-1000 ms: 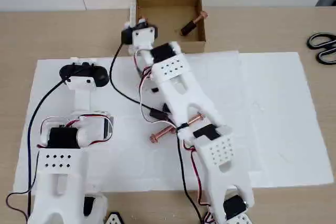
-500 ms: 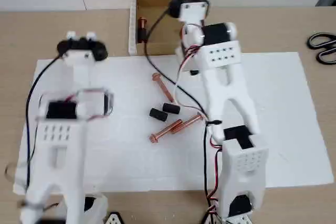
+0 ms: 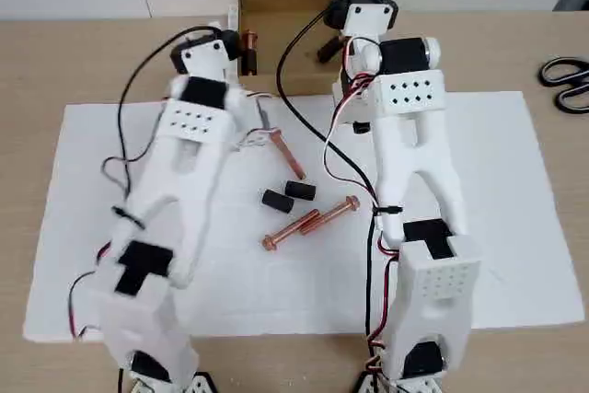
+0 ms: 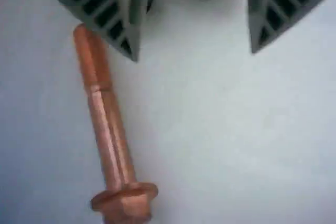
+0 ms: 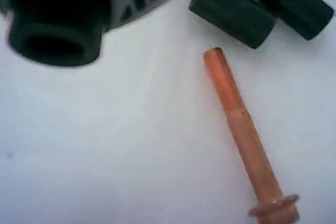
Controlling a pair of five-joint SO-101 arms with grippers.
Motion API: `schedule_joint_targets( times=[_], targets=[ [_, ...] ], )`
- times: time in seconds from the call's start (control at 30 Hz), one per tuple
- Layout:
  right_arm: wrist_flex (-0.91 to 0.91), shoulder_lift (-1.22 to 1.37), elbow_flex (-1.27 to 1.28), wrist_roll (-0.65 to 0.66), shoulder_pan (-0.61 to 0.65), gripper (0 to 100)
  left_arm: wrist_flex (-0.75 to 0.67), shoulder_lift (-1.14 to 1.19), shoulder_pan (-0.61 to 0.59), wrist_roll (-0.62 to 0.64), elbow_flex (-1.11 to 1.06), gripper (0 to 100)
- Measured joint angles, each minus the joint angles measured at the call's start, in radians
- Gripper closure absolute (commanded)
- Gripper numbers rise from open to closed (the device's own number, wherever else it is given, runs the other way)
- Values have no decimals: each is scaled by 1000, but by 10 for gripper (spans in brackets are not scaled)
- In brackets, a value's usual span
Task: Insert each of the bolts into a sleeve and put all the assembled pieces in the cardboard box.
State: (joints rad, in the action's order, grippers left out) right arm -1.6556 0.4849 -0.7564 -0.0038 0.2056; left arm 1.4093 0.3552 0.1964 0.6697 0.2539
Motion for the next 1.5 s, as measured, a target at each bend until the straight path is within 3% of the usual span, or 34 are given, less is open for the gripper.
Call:
schedule_joint_targets(
  times=[0.4, 1.3, 1.5],
  targets=[
    [0, 0, 0, 0, -2, 995, -227, 164, 63, 229, 51, 870],
    [0, 0, 0, 0, -2, 995, -281, 305, 64, 236, 55, 871],
    [0, 0, 0, 0, -2, 995, -293, 311, 66, 238, 55, 996]
  ],
)
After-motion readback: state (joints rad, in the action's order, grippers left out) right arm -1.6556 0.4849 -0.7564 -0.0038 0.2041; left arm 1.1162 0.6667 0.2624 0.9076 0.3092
